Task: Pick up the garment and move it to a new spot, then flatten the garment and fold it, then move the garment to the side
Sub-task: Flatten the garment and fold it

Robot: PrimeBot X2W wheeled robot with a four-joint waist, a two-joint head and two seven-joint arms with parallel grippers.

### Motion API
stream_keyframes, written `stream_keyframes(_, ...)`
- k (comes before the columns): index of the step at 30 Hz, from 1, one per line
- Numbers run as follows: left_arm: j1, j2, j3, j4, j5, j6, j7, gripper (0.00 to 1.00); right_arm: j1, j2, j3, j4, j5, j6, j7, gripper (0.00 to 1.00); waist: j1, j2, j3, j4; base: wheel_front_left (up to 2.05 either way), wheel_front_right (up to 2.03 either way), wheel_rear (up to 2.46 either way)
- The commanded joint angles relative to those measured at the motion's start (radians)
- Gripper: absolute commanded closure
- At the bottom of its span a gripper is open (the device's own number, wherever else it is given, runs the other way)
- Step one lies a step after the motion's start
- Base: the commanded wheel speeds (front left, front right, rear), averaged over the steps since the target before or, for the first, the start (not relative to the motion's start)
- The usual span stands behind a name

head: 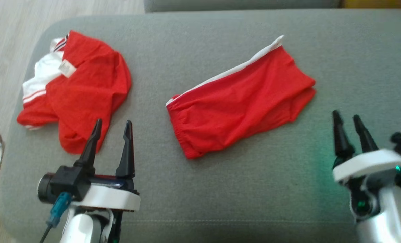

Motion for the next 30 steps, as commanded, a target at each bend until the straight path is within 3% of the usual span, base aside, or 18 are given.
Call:
stream_keyframes(1,-0.048,-0.002,0.029,-0.029,0.003,-0.003,-0.005,0.0,-0.087,0.001,0.009,0.023,0.108,0.0,0.017,0.0,0.0,-0.0001,0.037,0.03,0.0,0.0,0.0)
stream_keyframes(4,-0.059,-0.002,0.025,-0.021,0.0,-0.007,-0.005,0.0,-0.162,0.001,-0.011,0.147,0.26,0.0,0.042,0.0,0.0,-0.0001,0.067,0.054,0.0,0.0,0.0)
stream_keyframes(9,-0.075,-0.002,0.003,-0.007,-0.021,-0.013,-0.005,0.0,-0.292,0.001,-0.028,0.363,0.416,0.0,0.063,0.0,0.0,-0.0001,0.099,0.094,0.0,0.0,0.0)
stream_keyframes(13,-0.08,-0.002,-0.02,-0.006,-0.03,-0.011,-0.005,0.0,-0.387,0.001,-0.04,0.524,0.467,0.0,0.069,0.0,0.0,-0.0001,0.111,0.116,0.0,0.0,0.0)
stream_keyframes(20,-0.085,-0.002,-0.051,-0.005,-0.003,-0.002,-0.005,0.0,-0.495,0.001,-0.033,0.7,0.538,0.0,0.085,0.0,0.0,-0.0001,0.118,0.137,0.0,0.0,0.0)
stream_keyframes(30,-0.093,-0.002,-0.075,-0.011,-0.013,0.014,-0.005,0.0,-0.594,0.001,0.075,0.848,0.621,0.0,0.132,0.0,0.0,-0.0001,0.12,0.148,0.0,0.0,0.0)
